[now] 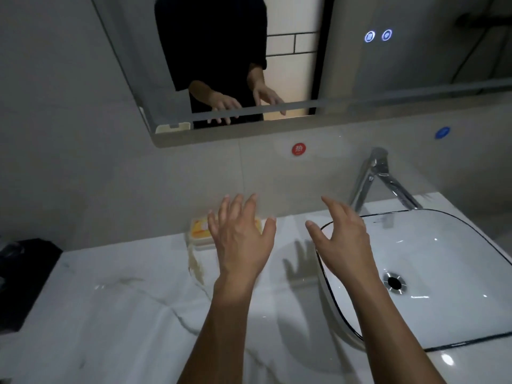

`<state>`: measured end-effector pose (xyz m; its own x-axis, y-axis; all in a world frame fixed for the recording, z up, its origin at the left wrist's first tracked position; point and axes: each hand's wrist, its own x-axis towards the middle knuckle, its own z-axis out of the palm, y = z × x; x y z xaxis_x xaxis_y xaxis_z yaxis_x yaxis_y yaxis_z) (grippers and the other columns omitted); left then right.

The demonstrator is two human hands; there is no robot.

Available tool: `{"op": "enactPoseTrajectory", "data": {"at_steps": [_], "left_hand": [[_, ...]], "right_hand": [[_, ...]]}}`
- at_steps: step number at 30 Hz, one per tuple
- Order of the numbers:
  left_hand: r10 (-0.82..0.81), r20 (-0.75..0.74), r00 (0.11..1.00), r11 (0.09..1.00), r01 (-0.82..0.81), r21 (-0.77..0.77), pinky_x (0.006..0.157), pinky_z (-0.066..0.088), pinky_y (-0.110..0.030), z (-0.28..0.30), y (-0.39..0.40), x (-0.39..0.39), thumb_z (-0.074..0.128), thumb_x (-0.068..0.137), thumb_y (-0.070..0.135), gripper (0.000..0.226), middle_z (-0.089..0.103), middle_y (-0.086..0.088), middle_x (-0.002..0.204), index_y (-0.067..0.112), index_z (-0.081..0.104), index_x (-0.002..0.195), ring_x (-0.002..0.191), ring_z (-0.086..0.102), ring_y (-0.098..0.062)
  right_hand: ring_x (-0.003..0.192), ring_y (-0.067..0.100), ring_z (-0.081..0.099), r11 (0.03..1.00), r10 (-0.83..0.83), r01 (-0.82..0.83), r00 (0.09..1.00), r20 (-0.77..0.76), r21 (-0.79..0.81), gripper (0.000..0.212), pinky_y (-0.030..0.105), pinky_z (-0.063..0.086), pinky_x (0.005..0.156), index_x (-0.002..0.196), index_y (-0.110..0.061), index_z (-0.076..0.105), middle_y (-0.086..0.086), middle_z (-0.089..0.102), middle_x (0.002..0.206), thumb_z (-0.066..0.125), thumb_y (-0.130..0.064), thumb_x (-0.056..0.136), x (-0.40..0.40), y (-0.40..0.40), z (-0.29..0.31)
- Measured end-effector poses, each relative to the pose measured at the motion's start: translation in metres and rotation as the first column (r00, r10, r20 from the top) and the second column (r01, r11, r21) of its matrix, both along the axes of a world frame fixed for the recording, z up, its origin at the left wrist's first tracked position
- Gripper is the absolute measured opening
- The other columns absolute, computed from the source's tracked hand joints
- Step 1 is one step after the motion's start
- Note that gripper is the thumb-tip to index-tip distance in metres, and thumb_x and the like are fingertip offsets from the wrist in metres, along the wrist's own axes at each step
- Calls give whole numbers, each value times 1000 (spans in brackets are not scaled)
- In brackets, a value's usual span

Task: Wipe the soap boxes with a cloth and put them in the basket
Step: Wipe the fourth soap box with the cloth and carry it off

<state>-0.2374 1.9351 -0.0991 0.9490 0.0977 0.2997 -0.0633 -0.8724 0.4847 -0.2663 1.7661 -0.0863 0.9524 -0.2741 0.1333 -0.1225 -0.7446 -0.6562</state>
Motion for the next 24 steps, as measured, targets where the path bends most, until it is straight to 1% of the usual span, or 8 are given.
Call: {"op": "enactPoseTrajectory", "data": {"at_steps": [3, 7, 11, 14, 18, 21, 24], "left_hand": [[-101, 26, 995, 995, 101, -10, 119, 11, -50, 9, -14, -10, 56, 91, 50, 56, 43, 2, 153, 29, 48, 143, 149, 22, -20], [-257, 47, 965, 966, 259, -25, 120, 13, -49, 15, -27, -27, 57, 90, 50, 58, 42, 2, 153, 30, 47, 143, 148, 23, -19], [-401, 36, 915, 914, 403, -48, 120, 11, -46, 15, -51, -50, 55, 92, 48, 56, 40, 3, 154, 30, 46, 144, 148, 21, -18], [-520, 10, 854, 852, 519, -65, 121, 9, -45, 11, -81, -75, 54, 93, 48, 56, 38, 4, 155, 31, 44, 145, 149, 21, -18], [-659, -6, 752, 751, 658, -57, 122, 5, -44, 7, -128, -113, 53, 93, 50, 58, 33, 4, 158, 32, 41, 147, 150, 17, -18], [-751, -20, 660, 661, 750, -36, 122, 2, -45, 5, -164, -136, 50, 94, 50, 59, 30, 3, 160, 33, 37, 149, 151, 13, -19], [-820, -28, 571, 571, 821, -7, 122, 2, -45, 4, -205, -162, 48, 95, 52, 59, 28, 3, 160, 34, 35, 150, 151, 13, -19]], "right_hand": [[139, 26, 36, 997, -71, 71, 997, 26, 9, 59, 42, 32, 111, 149, -27, 41, 6, 42, 151, 61, -38, 94, -20, -5, 11], [139, 23, 36, 981, -190, 187, 978, 81, 47, 57, 42, 31, 112, 148, -30, 41, 3, 43, 151, 58, -41, 95, -59, -6, 18], [143, 20, 33, 939, -345, 344, 936, 69, 22, 59, 41, 29, 115, 150, -30, 38, 1, 41, 154, 55, -46, 96, -110, -22, 15], [141, 21, 34, 889, -459, 459, 888, 37, 7, 59, 42, 30, 114, 150, -30, 39, 0, 42, 152, 56, -46, 96, -153, -42, 11], [139, 23, 37, 796, -604, 605, 796, 33, -20, 58, 43, 30, 114, 149, -28, 40, 2, 45, 150, 55, -46, 96, -209, -73, 8], [142, 22, 33, 717, -697, 696, 717, 4, -44, 58, 43, 29, 115, 150, -30, 39, 2, 41, 153, 52, -48, 97, -247, -97, 4], [143, 23, 32, 649, -761, 760, 648, -34, -27, 58, 48, 29, 116, 151, -30, 38, 3, 39, 155, 51, -49, 97, -282, -126, -1]]}}
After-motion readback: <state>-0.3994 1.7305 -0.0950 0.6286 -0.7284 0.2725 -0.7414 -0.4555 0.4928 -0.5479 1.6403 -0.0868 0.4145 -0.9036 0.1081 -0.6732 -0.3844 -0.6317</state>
